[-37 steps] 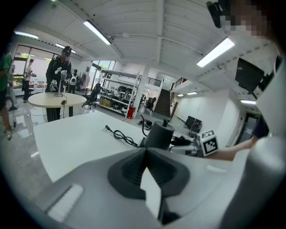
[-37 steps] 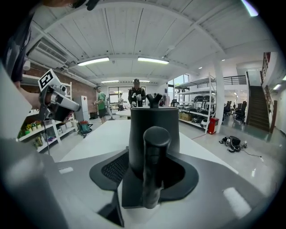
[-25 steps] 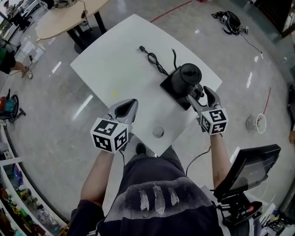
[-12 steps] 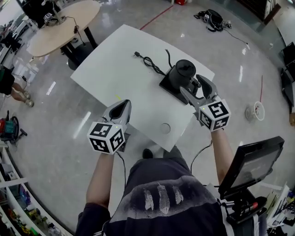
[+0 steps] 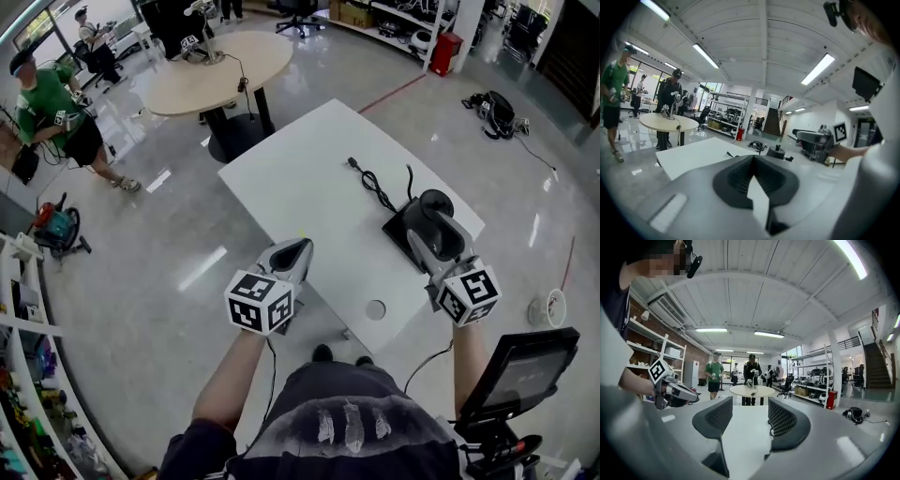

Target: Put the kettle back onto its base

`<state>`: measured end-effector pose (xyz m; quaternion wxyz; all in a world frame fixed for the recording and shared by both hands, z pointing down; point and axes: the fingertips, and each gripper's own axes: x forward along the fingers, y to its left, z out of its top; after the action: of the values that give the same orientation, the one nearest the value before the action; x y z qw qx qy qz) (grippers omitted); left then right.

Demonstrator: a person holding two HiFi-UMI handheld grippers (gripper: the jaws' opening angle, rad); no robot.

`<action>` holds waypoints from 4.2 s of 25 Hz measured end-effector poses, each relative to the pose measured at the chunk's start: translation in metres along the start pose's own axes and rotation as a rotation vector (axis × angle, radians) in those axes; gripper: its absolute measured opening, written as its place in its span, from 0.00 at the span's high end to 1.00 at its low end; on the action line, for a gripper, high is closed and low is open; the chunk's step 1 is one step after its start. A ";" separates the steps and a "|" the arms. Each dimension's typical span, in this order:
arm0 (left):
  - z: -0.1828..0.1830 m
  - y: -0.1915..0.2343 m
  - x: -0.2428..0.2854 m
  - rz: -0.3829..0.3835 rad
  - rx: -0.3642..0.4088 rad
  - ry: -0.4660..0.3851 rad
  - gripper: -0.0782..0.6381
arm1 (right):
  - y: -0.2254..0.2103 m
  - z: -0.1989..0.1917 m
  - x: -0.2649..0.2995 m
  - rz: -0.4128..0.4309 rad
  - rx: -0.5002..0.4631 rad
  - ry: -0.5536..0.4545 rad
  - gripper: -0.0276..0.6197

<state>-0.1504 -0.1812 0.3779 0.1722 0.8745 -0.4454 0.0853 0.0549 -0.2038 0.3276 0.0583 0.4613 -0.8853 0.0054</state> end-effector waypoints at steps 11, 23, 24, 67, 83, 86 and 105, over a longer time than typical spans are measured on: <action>0.011 -0.051 0.001 0.070 0.040 -0.013 0.89 | 0.009 -0.004 -0.027 0.171 0.007 0.008 0.95; 0.006 -0.118 -0.004 0.186 0.087 -0.003 0.89 | -0.001 -0.012 -0.067 0.331 0.098 -0.047 0.95; 0.003 -0.121 -0.008 0.202 0.086 -0.002 0.89 | 0.002 -0.013 -0.069 0.355 0.108 -0.050 0.95; -0.090 -0.022 -0.383 0.568 -0.145 -0.241 0.89 | 0.423 0.023 -0.067 0.895 -0.048 0.057 0.95; -0.109 0.015 -0.425 0.605 -0.149 -0.228 0.90 | 0.484 0.009 -0.038 0.961 0.021 0.130 0.95; -0.094 0.031 -0.421 0.620 -0.143 -0.225 0.90 | 0.483 0.019 -0.012 0.977 0.054 0.120 0.95; -0.039 0.077 -0.276 0.542 -0.077 -0.053 0.90 | 0.393 0.011 0.075 0.974 0.180 0.116 0.95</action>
<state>-0.3752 -0.0019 0.3482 0.1646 0.7181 -0.6704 0.0882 -0.3100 -0.0403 0.3427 0.0583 -0.0038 -0.9892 0.1341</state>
